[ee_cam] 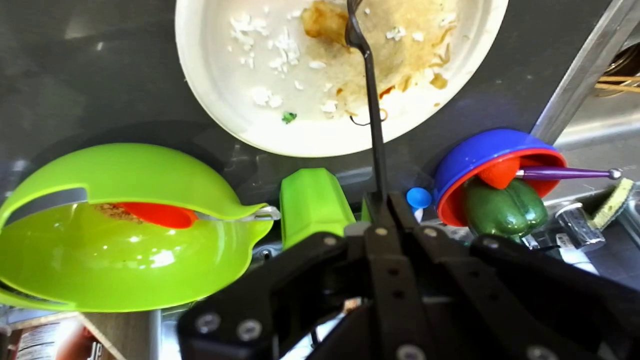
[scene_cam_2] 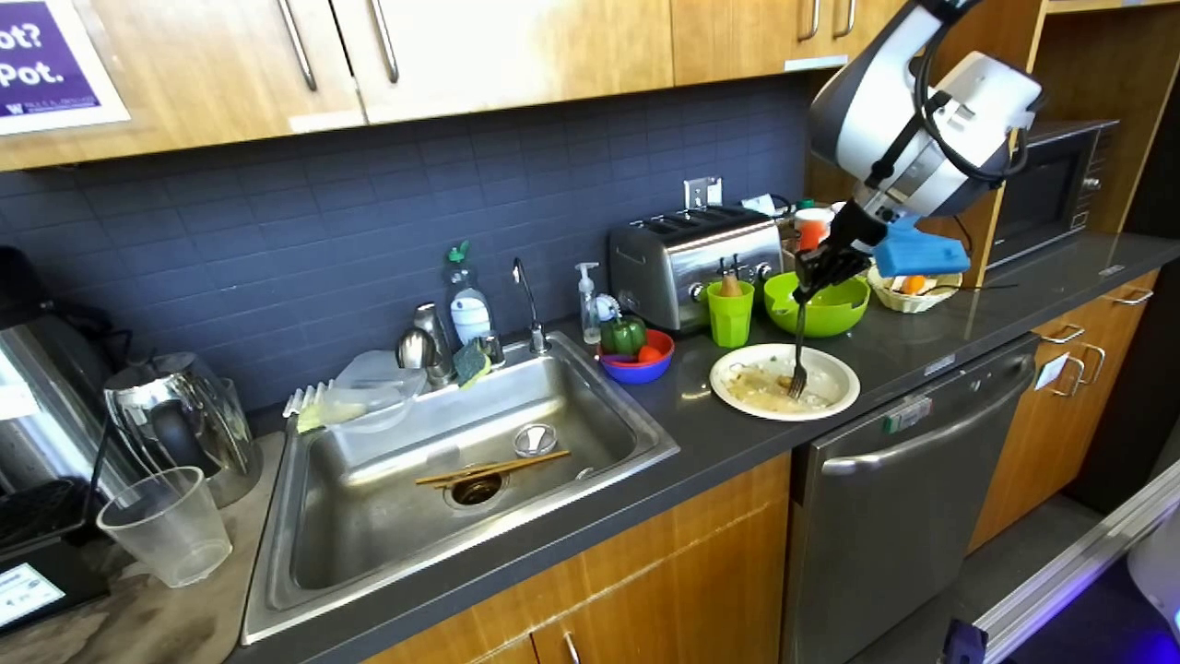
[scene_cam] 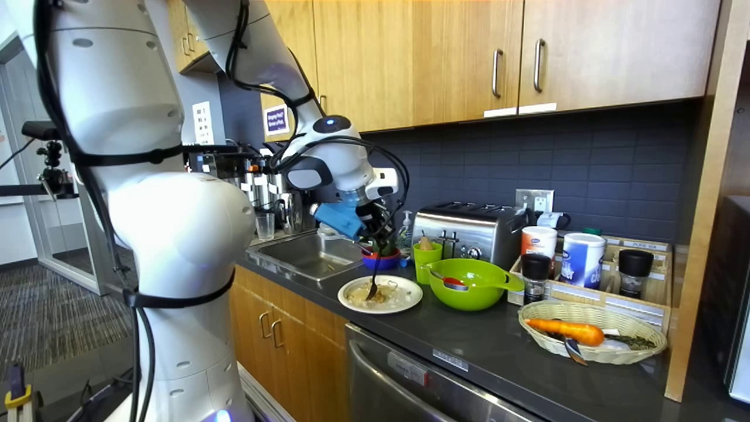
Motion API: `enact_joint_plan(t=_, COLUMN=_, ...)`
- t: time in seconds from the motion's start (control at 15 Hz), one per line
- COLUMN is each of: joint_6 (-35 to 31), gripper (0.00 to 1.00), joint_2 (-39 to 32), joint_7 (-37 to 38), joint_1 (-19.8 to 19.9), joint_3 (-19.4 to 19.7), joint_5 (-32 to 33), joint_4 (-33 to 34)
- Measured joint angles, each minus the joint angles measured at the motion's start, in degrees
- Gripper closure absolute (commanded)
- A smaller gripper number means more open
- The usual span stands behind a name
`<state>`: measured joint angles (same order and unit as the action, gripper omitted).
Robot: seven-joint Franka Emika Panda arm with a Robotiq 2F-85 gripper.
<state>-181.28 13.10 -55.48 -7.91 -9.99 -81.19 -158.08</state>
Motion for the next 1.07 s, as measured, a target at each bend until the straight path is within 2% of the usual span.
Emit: enact_joint_plan(t=1.07, joint_6=-0.1, gripper=0.99, joint_2=1.8, joint_7=1.5, joint_1=4.0, joint_3=0.4, joint_5=3.3, joint_4=1.3)
